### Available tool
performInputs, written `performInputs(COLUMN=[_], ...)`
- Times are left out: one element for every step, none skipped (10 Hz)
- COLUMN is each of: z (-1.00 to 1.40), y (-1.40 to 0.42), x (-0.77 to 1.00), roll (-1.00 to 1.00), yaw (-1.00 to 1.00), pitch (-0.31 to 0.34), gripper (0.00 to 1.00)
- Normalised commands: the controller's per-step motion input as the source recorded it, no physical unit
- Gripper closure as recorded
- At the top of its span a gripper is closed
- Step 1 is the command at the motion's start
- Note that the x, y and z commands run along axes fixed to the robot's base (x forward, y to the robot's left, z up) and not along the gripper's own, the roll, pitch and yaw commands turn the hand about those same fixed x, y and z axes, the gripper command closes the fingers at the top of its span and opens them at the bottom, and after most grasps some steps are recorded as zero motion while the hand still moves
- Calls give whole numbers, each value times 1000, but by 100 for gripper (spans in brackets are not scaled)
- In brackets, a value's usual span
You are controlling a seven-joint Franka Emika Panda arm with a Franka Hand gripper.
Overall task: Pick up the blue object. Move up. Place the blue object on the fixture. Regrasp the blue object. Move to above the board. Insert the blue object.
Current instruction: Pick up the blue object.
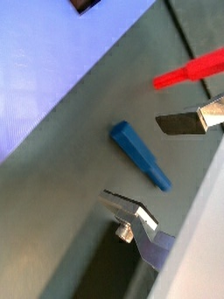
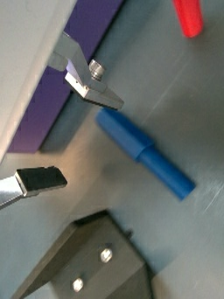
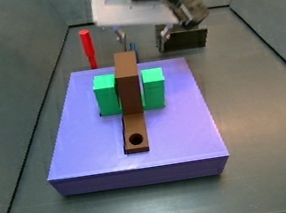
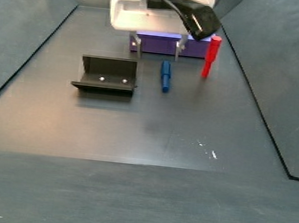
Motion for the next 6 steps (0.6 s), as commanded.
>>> performInputs(z=[-226,-166,-191,-189,-223,-234], y=[0,0,0,0,0,0], x=[-151,-117,-74,-23,0,0], roll=[113,80,40,33,40,19], yaw=[34,29,17,20,20,0], pitch=[-63,-43,-19,-4,0,0], gripper=[0,0,0,0,0,0])
